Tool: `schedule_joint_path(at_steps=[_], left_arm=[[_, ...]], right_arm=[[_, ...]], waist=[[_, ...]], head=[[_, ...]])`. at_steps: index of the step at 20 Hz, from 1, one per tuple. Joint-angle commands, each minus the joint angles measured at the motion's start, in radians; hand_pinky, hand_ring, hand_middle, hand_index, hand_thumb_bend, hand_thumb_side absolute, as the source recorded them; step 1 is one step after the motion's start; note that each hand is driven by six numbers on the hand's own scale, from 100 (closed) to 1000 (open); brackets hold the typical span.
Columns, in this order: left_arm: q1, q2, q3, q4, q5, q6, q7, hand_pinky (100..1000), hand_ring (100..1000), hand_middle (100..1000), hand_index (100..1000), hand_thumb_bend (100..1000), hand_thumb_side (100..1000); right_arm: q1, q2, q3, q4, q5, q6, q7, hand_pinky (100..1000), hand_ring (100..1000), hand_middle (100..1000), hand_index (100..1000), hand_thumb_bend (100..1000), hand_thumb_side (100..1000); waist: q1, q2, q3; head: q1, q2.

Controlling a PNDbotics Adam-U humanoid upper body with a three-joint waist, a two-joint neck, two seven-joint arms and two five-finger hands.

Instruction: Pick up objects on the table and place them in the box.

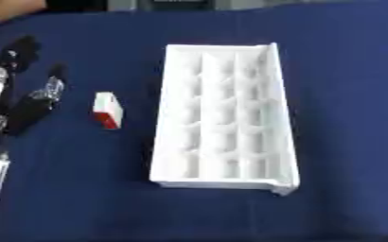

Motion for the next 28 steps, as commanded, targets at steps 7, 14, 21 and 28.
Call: schedule_joint_path(at_steps=[7, 14, 21, 28], left_arm=[[-0.004, 0.018, 0.007, -0.022, 0.000, -0.001, 0.005, 956, 899, 872, 972, 381, 518], [-0.004, 0.018, 0.007, -0.021, -0.002, 0.000, 0.004, 957, 899, 872, 972, 386, 518], [0.001, 0.027, -0.002, -0.005, -0.003, 0.003, -0.007, 956, 898, 872, 972, 397, 524], [0.013, 0.051, -0.011, 0.050, -0.042, 0.022, -0.029, 956, 898, 875, 974, 418, 534]], right_arm=[[0.000, -0.010, -0.005, -0.021, -0.002, -0.001, -0.001, 614, 665, 713, 813, 100, 993], [0.000, -0.010, -0.005, -0.021, -0.002, -0.001, 0.000, 614, 666, 713, 813, 100, 992], [-0.001, -0.010, -0.004, -0.021, -0.002, 0.000, 0.001, 614, 665, 713, 813, 100, 992], [-0.003, -0.010, -0.003, -0.021, -0.003, 0.000, 0.002, 614, 665, 713, 812, 100, 992]], waist=[[-0.003, -0.017, 0.001], [-0.003, -0.016, 0.000], [-0.002, -0.016, -0.002], [-0.001, -0.016, -0.006]], head=[[-0.001, -0.016], [0.000, -0.015], [0.002, -0.017], [0.002, -0.022]])
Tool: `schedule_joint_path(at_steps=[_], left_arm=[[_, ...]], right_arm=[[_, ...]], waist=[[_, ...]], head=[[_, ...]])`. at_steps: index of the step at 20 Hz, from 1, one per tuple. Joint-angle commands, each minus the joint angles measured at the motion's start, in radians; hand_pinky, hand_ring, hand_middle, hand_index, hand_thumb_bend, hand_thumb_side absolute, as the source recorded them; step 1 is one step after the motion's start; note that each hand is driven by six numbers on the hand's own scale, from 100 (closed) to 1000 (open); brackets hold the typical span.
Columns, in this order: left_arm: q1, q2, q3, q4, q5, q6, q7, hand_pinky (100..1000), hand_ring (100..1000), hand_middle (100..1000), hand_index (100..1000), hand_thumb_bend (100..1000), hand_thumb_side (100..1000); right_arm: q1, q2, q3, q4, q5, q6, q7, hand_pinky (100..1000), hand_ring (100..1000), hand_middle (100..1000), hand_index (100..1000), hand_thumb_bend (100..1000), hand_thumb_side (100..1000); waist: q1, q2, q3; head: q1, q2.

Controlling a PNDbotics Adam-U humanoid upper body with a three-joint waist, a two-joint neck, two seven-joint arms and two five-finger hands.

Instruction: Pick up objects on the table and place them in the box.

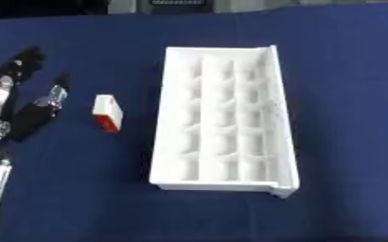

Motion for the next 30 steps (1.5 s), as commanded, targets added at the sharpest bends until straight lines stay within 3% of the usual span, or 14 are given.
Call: schedule_joint_path(at_steps=[1, 14, 30], left_arm=[[0.000, 0.032, -0.005, 0.012, -0.026, 0.006, -0.013, 955, 898, 875, 974, 426, 538], [0.011, 0.062, -0.031, 0.065, -0.096, 0.022, -0.064, 954, 897, 877, 976, 450, 551], [0.002, 0.123, -0.074, 0.092, -0.072, 0.036, -0.095, 950, 891, 876, 972, 469, 554]], right_arm=[[-0.003, -0.010, -0.003, -0.021, -0.003, -0.001, 0.001, 614, 665, 713, 812, 100, 992], [-0.004, -0.011, -0.003, -0.021, -0.003, 0.000, 0.002, 614, 665, 713, 812, 100, 992], [0.003, -0.016, -0.003, -0.021, 0.001, 0.004, 0.002, 614, 666, 713, 812, 100, 992]], waist=[[-0.001, -0.016, -0.001], [0.000, -0.016, -0.003], [0.007, -0.022, -0.003]], head=[[0.002, -0.014], [0.004, -0.018], [-0.005, -0.015]])
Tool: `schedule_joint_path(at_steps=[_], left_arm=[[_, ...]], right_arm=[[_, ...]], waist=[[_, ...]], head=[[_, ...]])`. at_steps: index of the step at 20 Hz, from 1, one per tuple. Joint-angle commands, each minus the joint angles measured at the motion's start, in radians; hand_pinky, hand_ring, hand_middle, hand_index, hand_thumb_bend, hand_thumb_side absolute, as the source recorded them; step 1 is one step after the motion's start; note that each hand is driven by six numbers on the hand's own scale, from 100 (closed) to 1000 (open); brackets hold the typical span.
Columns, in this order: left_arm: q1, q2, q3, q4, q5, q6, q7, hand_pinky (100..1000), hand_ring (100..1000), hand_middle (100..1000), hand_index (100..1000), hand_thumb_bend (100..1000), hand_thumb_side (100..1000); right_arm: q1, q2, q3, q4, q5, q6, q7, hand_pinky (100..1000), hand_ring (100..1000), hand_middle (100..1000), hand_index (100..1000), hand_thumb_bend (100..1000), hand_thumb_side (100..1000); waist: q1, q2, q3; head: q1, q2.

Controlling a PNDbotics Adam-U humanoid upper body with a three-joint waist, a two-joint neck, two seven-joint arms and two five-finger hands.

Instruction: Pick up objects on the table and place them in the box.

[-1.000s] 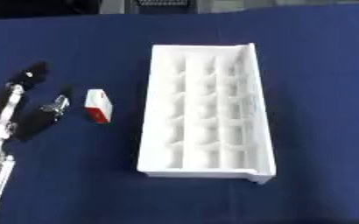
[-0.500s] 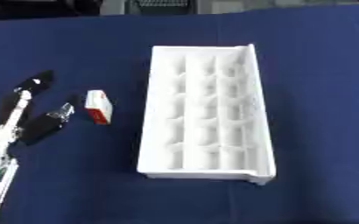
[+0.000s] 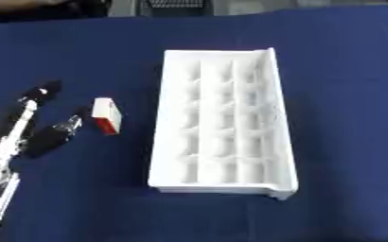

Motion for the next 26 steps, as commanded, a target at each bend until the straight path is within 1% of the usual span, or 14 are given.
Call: schedule_joint_path(at_steps=[1, 7, 12, 26], left_arm=[[-0.011, 0.038, -0.006, -0.009, 0.010, 0.001, -0.011, 949, 890, 876, 972, 471, 554], [-0.014, 0.051, -0.013, -0.002, 0.008, 0.011, -0.021, 948, 890, 876, 971, 493, 557], [-0.026, 0.059, -0.024, 0.015, -0.012, 0.021, -0.037, 948, 891, 878, 972, 496, 554], [-0.070, 0.080, -0.045, 0.013, -0.166, 0.065, -0.114, 955, 891, 884, 973, 521, 556]], right_arm=[[0.000, -0.016, -0.003, -0.021, 0.001, 0.002, 0.001, 614, 665, 713, 812, 100, 992], [0.000, -0.016, -0.003, -0.021, 0.002, 0.003, 0.001, 614, 665, 713, 812, 100, 992], [0.000, -0.016, -0.003, -0.021, 0.001, 0.003, 0.001, 614, 665, 713, 812, 100, 992], [-0.001, -0.016, -0.002, -0.021, 0.000, 0.003, 0.003, 614, 665, 713, 812, 100, 991]], waist=[[0.001, -0.018, -0.001], [0.002, -0.019, -0.002], [0.002, -0.020, -0.004], [0.003, -0.021, -0.007]], head=[[-0.006, -0.008], [-0.006, -0.009], [-0.007, -0.012], [-0.006, -0.015]])
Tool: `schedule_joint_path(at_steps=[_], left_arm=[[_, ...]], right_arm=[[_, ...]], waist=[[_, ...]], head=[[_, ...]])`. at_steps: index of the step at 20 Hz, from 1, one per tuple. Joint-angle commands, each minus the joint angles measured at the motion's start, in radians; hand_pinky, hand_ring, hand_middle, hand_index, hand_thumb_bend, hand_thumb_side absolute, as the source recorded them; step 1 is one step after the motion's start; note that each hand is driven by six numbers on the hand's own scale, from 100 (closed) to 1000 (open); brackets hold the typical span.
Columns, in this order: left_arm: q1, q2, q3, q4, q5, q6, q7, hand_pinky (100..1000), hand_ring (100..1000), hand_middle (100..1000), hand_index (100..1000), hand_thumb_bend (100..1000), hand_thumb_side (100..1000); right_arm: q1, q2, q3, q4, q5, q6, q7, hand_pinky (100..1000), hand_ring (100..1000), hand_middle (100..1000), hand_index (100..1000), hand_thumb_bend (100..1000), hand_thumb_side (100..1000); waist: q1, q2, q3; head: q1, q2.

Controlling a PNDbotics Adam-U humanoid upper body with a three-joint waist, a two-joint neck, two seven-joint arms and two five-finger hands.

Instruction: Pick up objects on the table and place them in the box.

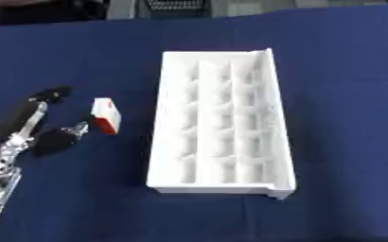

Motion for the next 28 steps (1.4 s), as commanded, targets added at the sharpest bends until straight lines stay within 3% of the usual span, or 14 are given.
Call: schedule_joint_path(at_steps=[1, 8, 14, 28], left_arm=[[-0.019, 0.032, -0.003, -0.020, -0.033, 0.005, -0.018, 956, 891, 885, 972, 528, 556], [-0.037, 0.034, -0.016, -0.030, -0.066, 0.003, -0.049, 958, 891, 885, 972, 528, 557], [-0.039, 0.038, -0.029, -0.036, -0.034, -0.008, -0.062, 959, 892, 885, 971, 524, 559], [-0.040, 0.113, -0.062, -0.073, 0.011, -0.027, -0.123, 961, 893, 886, 967, 525, 555]], right_arm=[[-0.004, -0.016, -0.002, -0.021, -0.001, -0.001, 0.001, 614, 665, 713, 812, 100, 991], [-0.004, -0.016, -0.001, -0.021, -0.001, 0.000, 0.003, 614, 665, 713, 813, 100, 991], [-0.005, -0.016, -0.001, -0.021, -0.002, 0.000, 0.003, 614, 665, 713, 813, 100, 991], [-0.006, -0.017, -0.001, -0.021, -0.002, 0.001, 0.004, 613, 665, 713, 812, 100, 991]], waist=[[-0.001, -0.016, -0.001], [-0.002, -0.016, -0.003], [-0.002, -0.016, -0.004], [-0.001, -0.016, -0.006]], head=[[-0.005, -0.015], [-0.004, -0.015], [-0.004, -0.016], [-0.003, -0.019]])
